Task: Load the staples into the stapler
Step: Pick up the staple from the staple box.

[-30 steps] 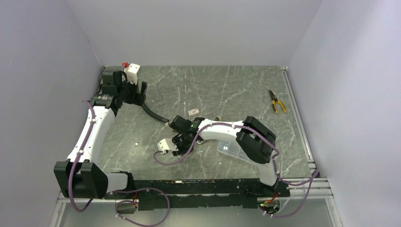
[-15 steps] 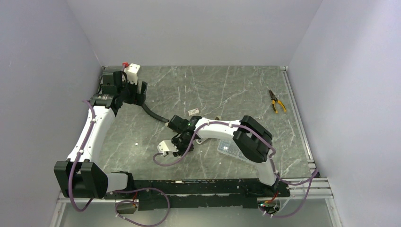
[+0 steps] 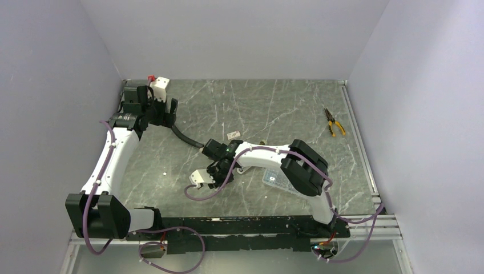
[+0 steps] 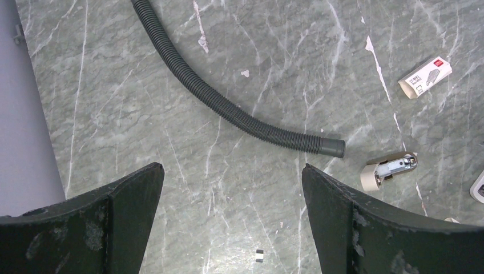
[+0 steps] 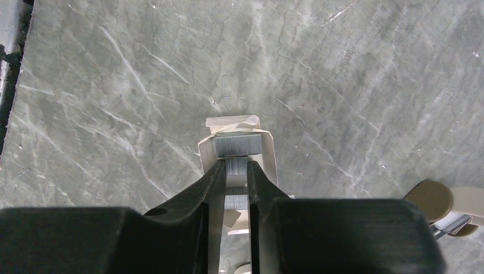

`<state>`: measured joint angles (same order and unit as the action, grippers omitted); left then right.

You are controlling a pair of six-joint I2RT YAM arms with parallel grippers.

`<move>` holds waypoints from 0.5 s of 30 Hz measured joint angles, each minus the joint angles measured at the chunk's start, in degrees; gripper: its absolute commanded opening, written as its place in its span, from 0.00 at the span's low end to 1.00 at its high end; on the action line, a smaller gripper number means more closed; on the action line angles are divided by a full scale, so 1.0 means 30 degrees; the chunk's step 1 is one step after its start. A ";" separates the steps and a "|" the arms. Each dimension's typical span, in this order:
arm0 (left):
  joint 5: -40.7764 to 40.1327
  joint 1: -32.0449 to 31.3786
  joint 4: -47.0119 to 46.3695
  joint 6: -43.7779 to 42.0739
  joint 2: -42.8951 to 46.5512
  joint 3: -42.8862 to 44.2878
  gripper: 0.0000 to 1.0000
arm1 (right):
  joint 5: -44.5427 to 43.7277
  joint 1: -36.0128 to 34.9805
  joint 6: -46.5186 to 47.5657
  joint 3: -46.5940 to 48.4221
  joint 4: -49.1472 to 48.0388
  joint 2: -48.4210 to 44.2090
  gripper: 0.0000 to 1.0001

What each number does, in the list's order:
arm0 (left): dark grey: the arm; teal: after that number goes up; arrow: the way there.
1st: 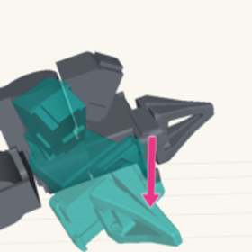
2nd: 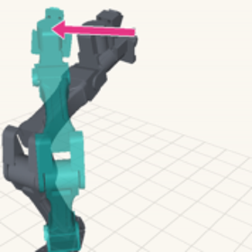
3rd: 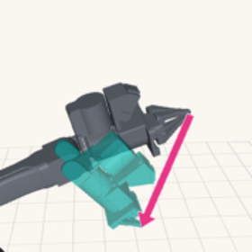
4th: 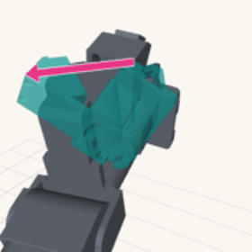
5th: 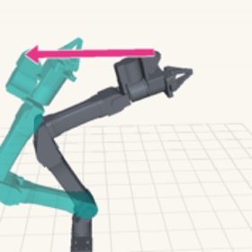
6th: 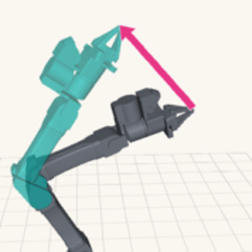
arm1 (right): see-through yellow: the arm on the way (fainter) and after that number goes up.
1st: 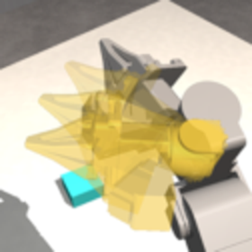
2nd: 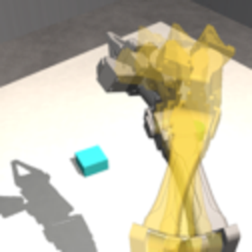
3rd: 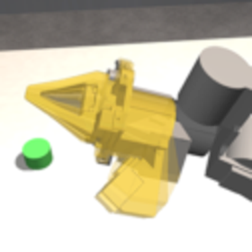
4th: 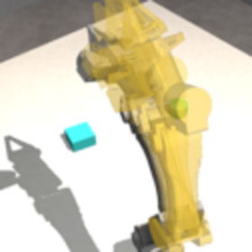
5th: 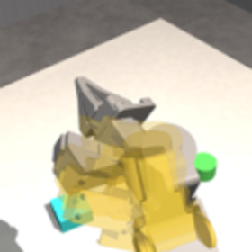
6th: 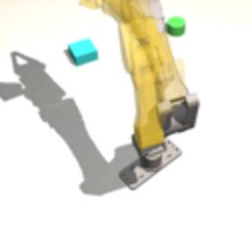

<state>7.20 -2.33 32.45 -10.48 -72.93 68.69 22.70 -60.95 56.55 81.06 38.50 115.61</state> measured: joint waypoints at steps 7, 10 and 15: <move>0.0000 0.0000 0.0000 -0.0138 -0.0029 0.0000 0.96 | -0.0022 0.0000 -0.0372 0.0073 0.0029 0.0000 0.14; 0.0000 0.0000 0.0000 -0.0153 -0.0117 0.0000 0.96 | 0.0051 0.0000 -0.0874 0.0131 0.0117 0.0000 0.12; 0.0058 0.0000 0.0000 -0.0291 -0.0408 0.0000 0.96 | 0.0117 0.0153 -0.2025 0.0386 0.0168 -0.0102 0.11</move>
<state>7.38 -2.33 32.45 -11.35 -74.15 68.69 23.05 -60.49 50.48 82.21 39.00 115.31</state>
